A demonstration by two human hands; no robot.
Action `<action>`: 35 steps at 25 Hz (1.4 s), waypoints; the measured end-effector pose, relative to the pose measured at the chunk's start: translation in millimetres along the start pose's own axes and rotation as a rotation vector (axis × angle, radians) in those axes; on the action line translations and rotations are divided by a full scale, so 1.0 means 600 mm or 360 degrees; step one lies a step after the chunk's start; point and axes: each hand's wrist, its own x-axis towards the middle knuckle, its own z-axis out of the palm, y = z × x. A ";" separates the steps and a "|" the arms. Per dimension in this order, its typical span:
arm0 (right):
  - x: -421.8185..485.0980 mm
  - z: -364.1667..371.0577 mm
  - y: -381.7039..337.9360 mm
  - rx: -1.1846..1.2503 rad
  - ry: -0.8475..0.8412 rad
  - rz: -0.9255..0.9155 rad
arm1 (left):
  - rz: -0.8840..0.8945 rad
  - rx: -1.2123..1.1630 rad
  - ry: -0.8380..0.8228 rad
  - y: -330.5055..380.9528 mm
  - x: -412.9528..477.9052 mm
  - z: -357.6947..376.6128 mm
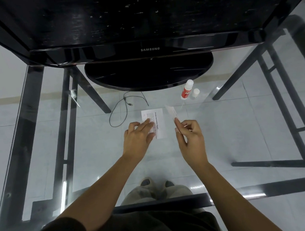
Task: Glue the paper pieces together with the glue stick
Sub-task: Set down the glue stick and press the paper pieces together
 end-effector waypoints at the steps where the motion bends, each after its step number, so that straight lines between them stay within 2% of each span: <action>1: 0.001 0.001 -0.001 0.0014 -0.0065 -0.0006 | -0.0031 -0.0012 -0.0012 0.003 0.001 -0.003; 3: 0.003 0.004 -0.006 0.0187 -0.0150 0.0116 | -0.0112 -0.0167 0.0095 0.011 0.005 -0.011; 5: 0.004 0.010 -0.012 0.0225 -0.0169 0.0123 | -0.0309 -0.0605 0.0270 0.020 0.012 -0.026; 6: 0.004 0.017 -0.014 0.0162 -0.0176 0.0066 | -0.0478 -0.0916 0.0262 0.025 0.018 -0.038; 8: 0.006 0.032 -0.015 0.0085 -0.0214 0.0004 | -0.0772 -0.1434 0.0082 0.034 0.030 -0.059; 10: 0.008 0.045 -0.032 0.0067 -0.0286 0.0080 | -0.0875 -0.1616 0.0005 0.038 0.041 -0.070; 11: 0.007 0.047 -0.031 0.0022 -0.0314 0.0080 | -0.0905 -0.1640 0.0016 0.038 0.047 -0.074; 14: -0.003 0.046 -0.025 -0.0425 -0.0346 -0.0439 | -0.0983 -0.1584 0.0088 0.028 0.062 -0.083; 15: -0.003 0.043 -0.023 -0.0410 -0.0308 -0.0469 | -0.1002 -0.1580 0.0083 0.022 0.065 -0.085; 18: 0.024 0.035 -0.023 0.0047 -0.0046 -0.0018 | -0.1010 -0.1668 -0.0026 0.009 0.066 -0.086; 20: 0.053 0.027 -0.027 0.0358 -0.0140 0.0339 | -0.0978 -0.1700 -0.0102 0.006 0.063 -0.086; 21: 0.065 0.025 -0.027 0.0454 -0.0239 0.0415 | -0.0961 -0.1721 -0.0113 0.007 0.061 -0.085; 23: 0.078 0.026 -0.026 0.0442 -0.0368 0.0383 | -0.0932 -0.1766 -0.0089 0.009 0.058 -0.085; 26: 0.076 0.032 -0.018 0.0370 -0.0361 0.0437 | -0.0922 -0.1726 -0.0059 0.012 0.053 -0.078; 31: 0.046 0.042 0.011 0.0291 -0.0439 0.0570 | -0.0910 -0.1455 -0.0079 0.009 0.018 -0.048; 35: 0.055 0.045 0.014 0.0236 -0.0384 0.0520 | -0.0733 -0.1117 0.0033 0.003 0.022 -0.039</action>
